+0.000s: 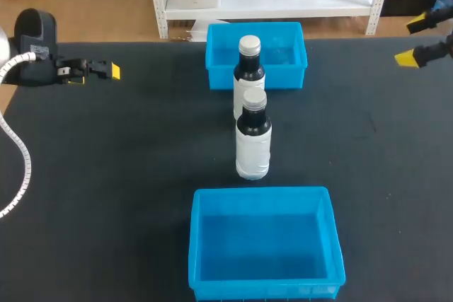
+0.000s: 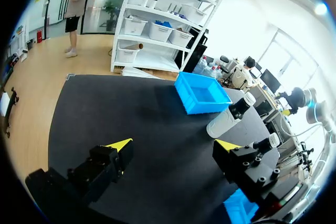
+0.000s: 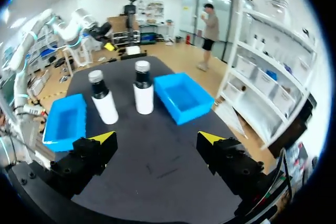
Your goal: Pick up the bottle, and place it in the far bin if it is heavy, or in the near bin if it is light.
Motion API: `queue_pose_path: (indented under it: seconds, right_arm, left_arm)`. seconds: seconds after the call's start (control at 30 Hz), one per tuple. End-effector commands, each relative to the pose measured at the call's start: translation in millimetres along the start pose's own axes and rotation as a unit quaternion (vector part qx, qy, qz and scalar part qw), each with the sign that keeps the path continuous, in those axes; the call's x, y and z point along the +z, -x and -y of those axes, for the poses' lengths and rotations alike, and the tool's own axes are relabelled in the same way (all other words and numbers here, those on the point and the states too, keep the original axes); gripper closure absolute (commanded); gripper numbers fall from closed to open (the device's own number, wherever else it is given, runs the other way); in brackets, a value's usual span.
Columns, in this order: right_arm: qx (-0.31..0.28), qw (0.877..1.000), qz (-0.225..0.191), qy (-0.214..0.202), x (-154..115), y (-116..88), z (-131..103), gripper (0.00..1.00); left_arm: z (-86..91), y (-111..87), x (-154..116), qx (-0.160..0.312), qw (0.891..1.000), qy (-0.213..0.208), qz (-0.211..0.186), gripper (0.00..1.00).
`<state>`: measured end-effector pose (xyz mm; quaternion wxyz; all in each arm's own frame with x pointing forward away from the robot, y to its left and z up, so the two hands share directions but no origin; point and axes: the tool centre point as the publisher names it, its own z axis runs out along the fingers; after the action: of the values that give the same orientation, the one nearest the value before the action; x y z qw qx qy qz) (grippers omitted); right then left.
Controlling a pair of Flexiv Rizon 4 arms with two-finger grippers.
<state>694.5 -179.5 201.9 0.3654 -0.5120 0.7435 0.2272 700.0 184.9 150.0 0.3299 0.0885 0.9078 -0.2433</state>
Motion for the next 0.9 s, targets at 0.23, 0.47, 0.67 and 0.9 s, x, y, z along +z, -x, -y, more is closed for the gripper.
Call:
queue_pose_path:
  seconds: [0.23,0.47,0.67,0.9]
  right_arm:
    - [-0.045,0.991,0.020,0.124,18,11,-46,0.00]
    - [-0.043,0.992,-0.005,0.120,54,23,-82,0.00]
    - [-0.049,0.990,-0.007,0.129,87,33,-105,0.00]
    - [-0.055,0.984,0.006,0.167,121,41,-123,0.00]
  left_arm:
    - [-0.1,0.0,0,0.000,1.000,0.000,0.000,0.00]
    - [-0.1,0.0,0,0.000,1.000,0.000,0.000,0.00]
    - [-0.1,0.0,0,0.000,1.000,0.000,0.000,0.00]
    - [-0.1,0.0,0,0.000,1.000,0.000,0.000,0.00]
